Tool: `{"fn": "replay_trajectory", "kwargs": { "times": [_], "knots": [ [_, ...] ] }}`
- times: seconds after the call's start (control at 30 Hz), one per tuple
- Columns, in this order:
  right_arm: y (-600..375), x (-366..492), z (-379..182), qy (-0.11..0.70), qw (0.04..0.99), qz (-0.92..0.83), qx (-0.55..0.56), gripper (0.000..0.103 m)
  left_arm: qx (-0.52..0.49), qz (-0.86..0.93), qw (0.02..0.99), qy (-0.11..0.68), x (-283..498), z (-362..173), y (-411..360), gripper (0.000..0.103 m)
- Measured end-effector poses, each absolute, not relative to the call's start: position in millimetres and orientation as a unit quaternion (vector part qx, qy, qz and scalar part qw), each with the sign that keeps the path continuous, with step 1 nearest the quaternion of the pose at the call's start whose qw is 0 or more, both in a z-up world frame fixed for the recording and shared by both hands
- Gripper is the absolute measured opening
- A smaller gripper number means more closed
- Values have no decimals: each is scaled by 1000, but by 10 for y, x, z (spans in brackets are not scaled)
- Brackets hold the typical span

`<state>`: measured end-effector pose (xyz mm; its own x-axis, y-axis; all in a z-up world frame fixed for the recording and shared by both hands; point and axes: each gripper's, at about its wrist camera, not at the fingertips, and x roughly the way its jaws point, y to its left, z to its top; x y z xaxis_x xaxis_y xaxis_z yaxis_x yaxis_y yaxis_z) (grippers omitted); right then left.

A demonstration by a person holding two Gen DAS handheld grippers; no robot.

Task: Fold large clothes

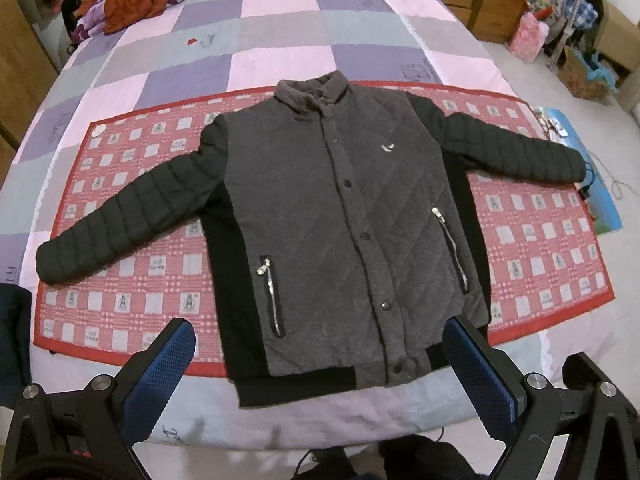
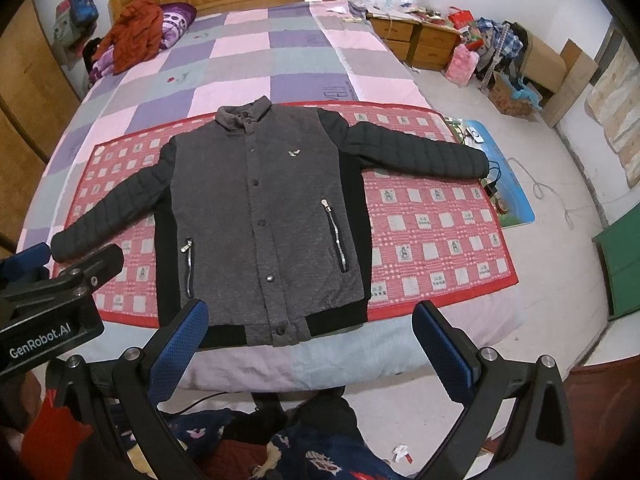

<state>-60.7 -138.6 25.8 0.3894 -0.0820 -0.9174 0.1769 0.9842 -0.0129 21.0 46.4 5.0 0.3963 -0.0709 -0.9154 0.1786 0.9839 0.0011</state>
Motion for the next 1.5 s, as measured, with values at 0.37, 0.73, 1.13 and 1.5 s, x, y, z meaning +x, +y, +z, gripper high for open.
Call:
{"fn": "replay_trajectory", "kwargs": {
  "times": [0.37, 0.73, 1.13, 1.5],
  "knots": [
    [-1970, -259, -210, 573, 816, -51, 63, 103, 42, -44, 809, 584, 441, -378, 81, 102],
    [-2545, 399, -732, 579, 813, -36, 43, 103, 9, 31, 806, 591, 794, -812, 163, 102],
    [-2479, 1198, -1926, 563, 824, -60, -32, 103, 9, 51, 809, 585, 1706, -2167, 744, 102],
    [-2103, 1832, -3515, 562, 820, -1, -109, 103, 79, 55, 810, 579, 2087, -3622, 1131, 103]
  ]
}}
